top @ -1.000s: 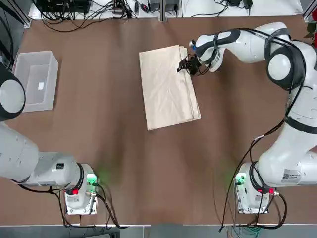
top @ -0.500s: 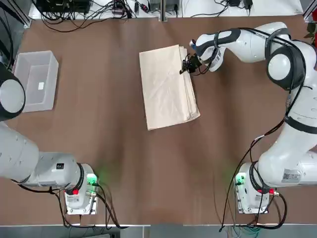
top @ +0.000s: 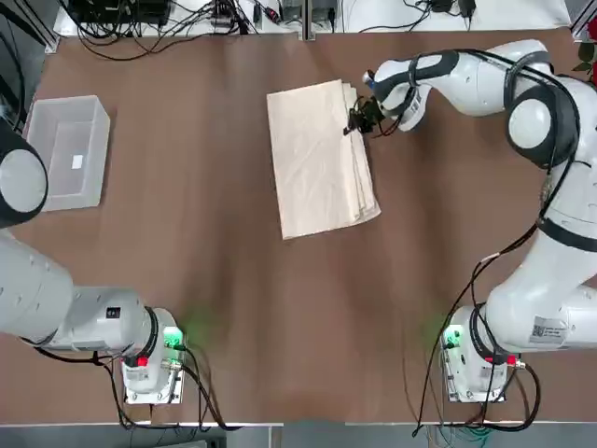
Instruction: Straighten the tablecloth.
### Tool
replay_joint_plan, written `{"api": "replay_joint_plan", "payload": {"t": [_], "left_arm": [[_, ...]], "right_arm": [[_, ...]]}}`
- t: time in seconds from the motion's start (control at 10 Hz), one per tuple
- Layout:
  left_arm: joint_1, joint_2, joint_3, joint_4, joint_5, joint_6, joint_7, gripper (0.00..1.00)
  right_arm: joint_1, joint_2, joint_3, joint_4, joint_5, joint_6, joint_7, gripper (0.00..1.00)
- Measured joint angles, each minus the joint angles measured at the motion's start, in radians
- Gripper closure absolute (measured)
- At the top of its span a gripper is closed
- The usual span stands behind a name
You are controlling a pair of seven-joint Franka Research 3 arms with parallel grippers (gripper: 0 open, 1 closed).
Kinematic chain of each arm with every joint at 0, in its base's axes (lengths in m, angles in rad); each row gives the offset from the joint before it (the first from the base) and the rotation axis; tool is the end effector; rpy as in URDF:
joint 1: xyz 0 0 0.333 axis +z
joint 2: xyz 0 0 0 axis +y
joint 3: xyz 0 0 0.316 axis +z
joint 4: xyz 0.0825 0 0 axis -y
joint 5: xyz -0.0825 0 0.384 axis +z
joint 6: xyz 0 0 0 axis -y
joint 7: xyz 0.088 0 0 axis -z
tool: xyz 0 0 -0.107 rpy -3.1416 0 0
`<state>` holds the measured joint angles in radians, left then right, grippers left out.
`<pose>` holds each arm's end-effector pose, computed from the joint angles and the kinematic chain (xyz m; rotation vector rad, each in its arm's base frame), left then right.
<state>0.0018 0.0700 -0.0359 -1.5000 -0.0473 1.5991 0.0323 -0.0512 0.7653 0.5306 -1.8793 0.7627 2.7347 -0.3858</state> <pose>0.5789 -0.0239 0.6210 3.0898 -0.1014 0.0450 0.5851 0.2555 0.1505 -2.4548 -0.0037 -0.0580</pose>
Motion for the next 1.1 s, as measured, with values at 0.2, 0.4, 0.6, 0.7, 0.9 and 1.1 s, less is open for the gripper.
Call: {"api": "replay_joint_plan", "payload": {"t": [0.2, 0.4, 0.6, 0.7, 0.9, 1.1], "left_arm": [[0.000, 0.000, 0.000, 0.000, 0.000, 0.000, 0.000, 0.00], [0.000, 0.000, 0.000, 0.001, 0.000, 0.000, 0.000, 0.00], [0.001, 0.000, 0.000, 0.001, 0.000, 0.000, 0.000, 0.00], [0.001, 0.000, 0.000, 0.001, 0.000, 0.000, 0.000, 0.00], [0.001, 0.000, 0.001, 0.001, 0.000, 0.000, 0.000, 0.00], [0.001, 0.000, 0.000, 0.001, 0.000, 0.000, 0.000, 0.00]], "right_arm": [[-0.079, -0.040, -0.002, -0.032, 0.000, -0.067, -0.052, 0.96], [-0.198, -0.101, -0.005, -0.069, 0.000, -0.187, -0.153, 0.96], [-0.335, -0.128, -0.008, -0.110, 0.000, -0.278, -0.271, 0.96], [-0.398, -0.129, -0.009, -0.135, 0.000, -0.297, -0.344, 0.96], [-0.523, -0.129, -0.012, -0.165, 0.000, -0.363, -0.470, 0.96], [-0.623, -0.130, -0.013, -0.167, -0.001, -0.408, -0.548, 0.96]]}}
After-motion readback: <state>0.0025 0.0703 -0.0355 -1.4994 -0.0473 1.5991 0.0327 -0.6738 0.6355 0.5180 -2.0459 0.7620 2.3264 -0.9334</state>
